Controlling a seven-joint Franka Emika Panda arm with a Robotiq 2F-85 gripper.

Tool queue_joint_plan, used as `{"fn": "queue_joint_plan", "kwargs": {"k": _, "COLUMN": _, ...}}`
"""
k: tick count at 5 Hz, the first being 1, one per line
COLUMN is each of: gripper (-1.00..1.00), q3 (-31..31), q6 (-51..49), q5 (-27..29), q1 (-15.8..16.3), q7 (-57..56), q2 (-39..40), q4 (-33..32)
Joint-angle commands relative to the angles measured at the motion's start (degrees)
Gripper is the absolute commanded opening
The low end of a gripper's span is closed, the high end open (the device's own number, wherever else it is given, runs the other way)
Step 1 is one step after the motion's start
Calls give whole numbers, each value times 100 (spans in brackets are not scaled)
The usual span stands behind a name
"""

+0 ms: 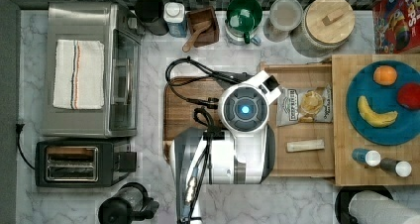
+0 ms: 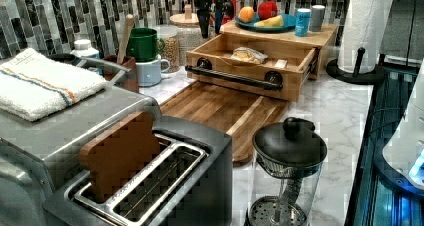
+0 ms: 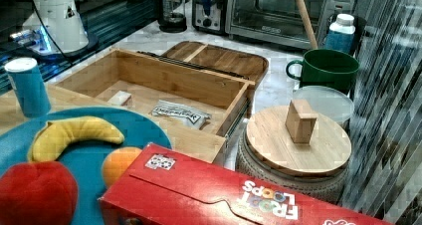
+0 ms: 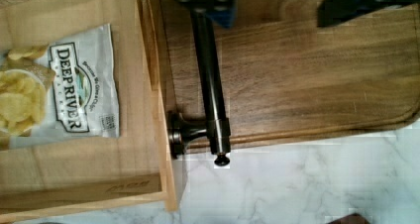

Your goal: Close the drawer.

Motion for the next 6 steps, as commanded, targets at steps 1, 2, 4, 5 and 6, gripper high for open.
{"fn": "queue_joint_plan", "kwargs": {"k": 1, "gripper": -100, "q3": 361, "q6": 627, "q5": -87, "q1": 251, "q7": -403, "q2": 607, "q4": -91}}
{"fn": "queue_joint_plan", "kwargs": {"k": 2, "gripper": -100, "q3": 320, "q6": 1137, "q5": 12, "q1": 178, "q7": -767, "q2": 790, "q4": -338}}
{"fn": "queue_joint_plan", "kwargs": {"k": 4, "gripper": -100, "q3": 355, "q6": 1554, "q5": 641, "q1": -127, "q7": -1692, "q2": 1074, "q4": -532}}
{"fn": "queue_joint_plan", "kwargs": {"k": 5, "gripper": -100, "q3": 329, "q6": 1525, "q5": 640, "q1": -165, "q7": -1744, "q2": 1229, "q4": -460}}
{"fn": "queue_joint_plan", "kwargs": {"k": 6, "gripper": -100, "q3": 343, "q6": 1736, "q5": 670, "q1": -249, "q7": -1734, "q2": 1373, "q4": -472}}
